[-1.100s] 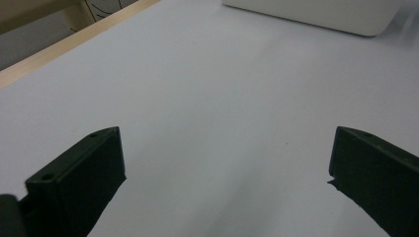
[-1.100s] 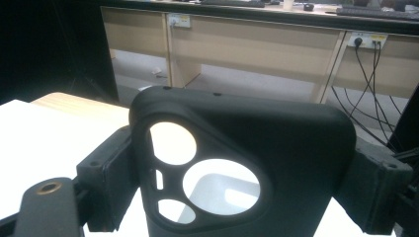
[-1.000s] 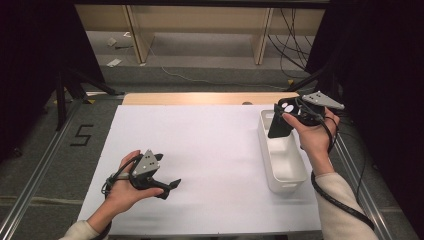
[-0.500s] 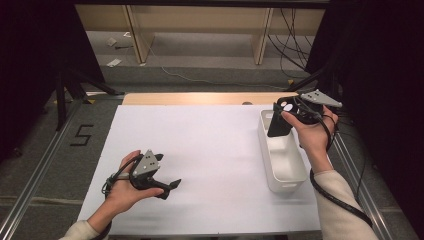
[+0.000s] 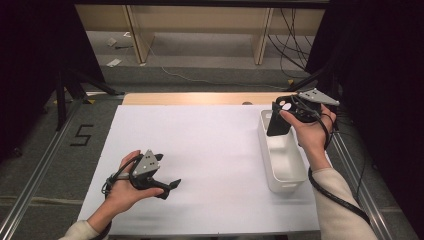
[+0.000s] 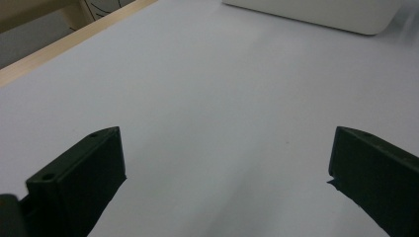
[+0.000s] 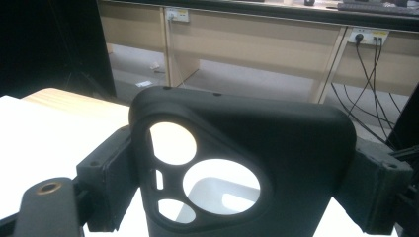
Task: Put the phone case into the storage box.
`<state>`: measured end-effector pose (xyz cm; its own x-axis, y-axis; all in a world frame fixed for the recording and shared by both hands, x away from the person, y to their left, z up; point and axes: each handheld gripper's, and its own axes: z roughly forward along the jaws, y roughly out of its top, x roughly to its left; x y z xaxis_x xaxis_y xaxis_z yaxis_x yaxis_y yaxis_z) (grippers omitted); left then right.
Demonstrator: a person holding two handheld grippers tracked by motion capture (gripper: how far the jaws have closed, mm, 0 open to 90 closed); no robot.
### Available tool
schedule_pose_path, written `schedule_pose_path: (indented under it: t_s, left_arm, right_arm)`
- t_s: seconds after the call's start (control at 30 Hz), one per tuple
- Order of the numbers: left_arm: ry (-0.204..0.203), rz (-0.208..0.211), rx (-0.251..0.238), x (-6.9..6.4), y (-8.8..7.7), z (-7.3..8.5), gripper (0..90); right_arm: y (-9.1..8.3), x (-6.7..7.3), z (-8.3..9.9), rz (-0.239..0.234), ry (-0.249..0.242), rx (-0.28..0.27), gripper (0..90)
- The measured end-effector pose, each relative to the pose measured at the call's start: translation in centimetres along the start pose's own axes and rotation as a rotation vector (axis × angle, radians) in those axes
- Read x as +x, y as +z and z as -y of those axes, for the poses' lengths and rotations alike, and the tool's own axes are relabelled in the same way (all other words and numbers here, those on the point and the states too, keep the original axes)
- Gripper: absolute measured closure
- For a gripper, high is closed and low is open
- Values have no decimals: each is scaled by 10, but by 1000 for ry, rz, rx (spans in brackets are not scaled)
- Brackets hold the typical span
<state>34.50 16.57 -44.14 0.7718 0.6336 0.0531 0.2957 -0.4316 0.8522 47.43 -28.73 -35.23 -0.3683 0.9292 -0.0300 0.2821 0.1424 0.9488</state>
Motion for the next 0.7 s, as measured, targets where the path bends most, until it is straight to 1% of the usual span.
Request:
schedule_pose_path:
  t_s: [0.7]
  left_arm:
    - [1,0,1,0,0,0,2]
  right_arm:
    - [9,-3,0,8,0,11,160]
